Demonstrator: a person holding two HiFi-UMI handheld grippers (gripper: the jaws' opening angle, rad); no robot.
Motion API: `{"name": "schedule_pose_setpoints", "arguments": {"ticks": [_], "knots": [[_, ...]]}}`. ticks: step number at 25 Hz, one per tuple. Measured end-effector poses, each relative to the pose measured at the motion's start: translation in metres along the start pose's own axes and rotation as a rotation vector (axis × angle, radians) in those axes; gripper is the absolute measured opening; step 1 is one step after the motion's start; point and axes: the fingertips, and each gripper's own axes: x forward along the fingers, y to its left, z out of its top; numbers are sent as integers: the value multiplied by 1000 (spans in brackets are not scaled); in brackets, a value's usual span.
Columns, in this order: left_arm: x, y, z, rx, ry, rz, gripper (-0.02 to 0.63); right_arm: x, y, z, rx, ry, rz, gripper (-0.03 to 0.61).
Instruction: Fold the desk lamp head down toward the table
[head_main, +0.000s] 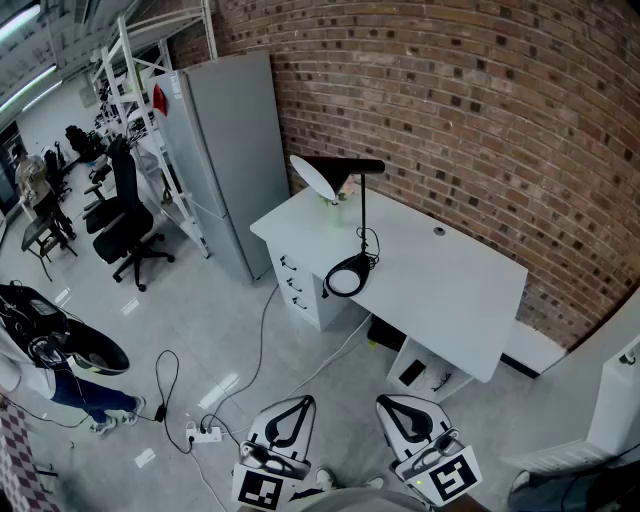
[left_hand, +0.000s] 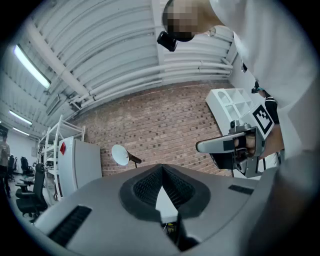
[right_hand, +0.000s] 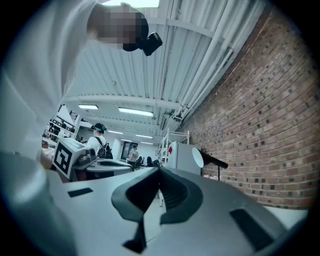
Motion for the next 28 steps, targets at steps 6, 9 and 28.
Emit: {"name": "schedule_pose_setpoints", "arguments": {"ticks": [6, 9, 28], "knots": [[-1, 3, 0, 11, 0, -5, 8, 3, 0, 1, 28, 4, -9, 18], [-3, 4, 0, -3, 3, -3, 8, 4, 1, 4, 32, -5, -14, 18], [-18, 38, -10, -32, -12, -37, 8, 23, 19, 2, -11, 17, -80, 18]]}}
